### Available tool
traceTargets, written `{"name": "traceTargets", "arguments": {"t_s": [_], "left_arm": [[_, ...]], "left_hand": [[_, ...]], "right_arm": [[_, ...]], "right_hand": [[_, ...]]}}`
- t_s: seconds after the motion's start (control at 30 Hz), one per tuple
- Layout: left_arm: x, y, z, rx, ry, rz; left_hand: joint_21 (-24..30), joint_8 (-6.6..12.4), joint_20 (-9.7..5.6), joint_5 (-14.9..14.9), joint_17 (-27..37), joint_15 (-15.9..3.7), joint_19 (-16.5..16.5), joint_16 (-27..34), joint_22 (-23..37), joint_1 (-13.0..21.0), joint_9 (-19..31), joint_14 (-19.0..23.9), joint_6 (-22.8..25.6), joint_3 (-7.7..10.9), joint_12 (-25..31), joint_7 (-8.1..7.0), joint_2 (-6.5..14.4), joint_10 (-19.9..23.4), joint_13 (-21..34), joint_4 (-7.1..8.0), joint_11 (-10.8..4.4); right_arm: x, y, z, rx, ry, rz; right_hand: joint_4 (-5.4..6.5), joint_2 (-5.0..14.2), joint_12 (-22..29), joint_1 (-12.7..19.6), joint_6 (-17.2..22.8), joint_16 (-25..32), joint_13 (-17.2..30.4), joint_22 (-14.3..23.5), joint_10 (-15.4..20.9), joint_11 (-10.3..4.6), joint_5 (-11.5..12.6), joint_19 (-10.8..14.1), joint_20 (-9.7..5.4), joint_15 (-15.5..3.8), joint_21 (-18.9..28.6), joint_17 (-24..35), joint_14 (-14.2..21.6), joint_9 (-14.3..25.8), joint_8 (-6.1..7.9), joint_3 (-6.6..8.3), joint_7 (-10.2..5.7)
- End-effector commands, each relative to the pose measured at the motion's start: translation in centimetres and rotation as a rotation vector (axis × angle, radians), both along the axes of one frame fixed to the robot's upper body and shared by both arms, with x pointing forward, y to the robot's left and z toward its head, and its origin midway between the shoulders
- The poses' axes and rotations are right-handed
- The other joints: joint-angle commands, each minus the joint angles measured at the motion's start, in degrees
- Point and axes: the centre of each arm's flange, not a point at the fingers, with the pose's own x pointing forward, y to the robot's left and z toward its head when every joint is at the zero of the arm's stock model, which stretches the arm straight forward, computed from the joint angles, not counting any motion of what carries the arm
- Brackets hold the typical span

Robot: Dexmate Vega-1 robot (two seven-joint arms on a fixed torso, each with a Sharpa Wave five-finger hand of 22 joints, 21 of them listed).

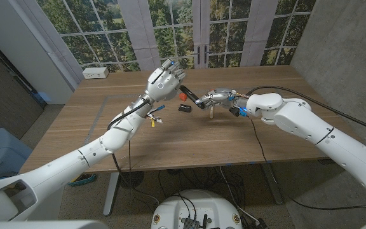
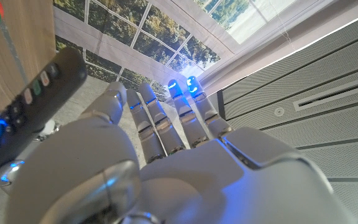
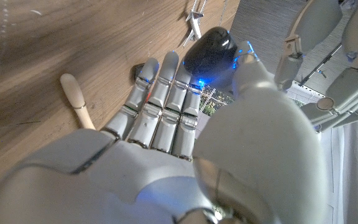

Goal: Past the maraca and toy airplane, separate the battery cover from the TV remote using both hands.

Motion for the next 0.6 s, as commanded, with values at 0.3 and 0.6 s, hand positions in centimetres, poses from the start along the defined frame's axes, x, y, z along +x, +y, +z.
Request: {"name": "traceTargets", "arguments": {"t_s": [0.3,0.6], "left_arm": [[-0.6,1.6,0.6,-0.313,0.014,-0.157],[-0.8,2.5,1.1,-0.455,0.191,-0.226]], "left_hand": [[-2.13,-9.60,1.95,-1.58,-7.85,-7.91,-2.57,0.16,-4.21,-16.94,-0.14,-7.34,-10.87,-0.02,-0.61,0.44,1.68,-13.31,-7.78,3.19,2.67],[-5.12,-10.15,2.94,-1.93,-10.56,-4.53,-5.62,-0.35,-4.76,-24.43,-0.47,-13.60,-18.29,-0.61,-0.88,0.03,1.13,-20.62,-11.59,4.66,5.92]], "right_arm": [[0.5,-0.2,0.1,-0.015,-0.024,-0.021],[0.5,-0.4,0.2,-0.038,-0.068,-0.075]], "right_hand": [[0.15,12.30,-0.38,12.41,0.48,-0.63,0.38,-0.09,3.12,-2.85,0.41,-0.35,-1.37,-6.83,0.88,0.58,0.71,0.06,0.28,0.53,-0.23],[0.23,12.28,-0.54,12.27,0.59,-0.87,0.44,-0.12,3.21,-2.85,0.40,-0.48,-1.42,-6.76,1.24,0.86,0.87,0.07,0.24,0.54,-0.08]]}}
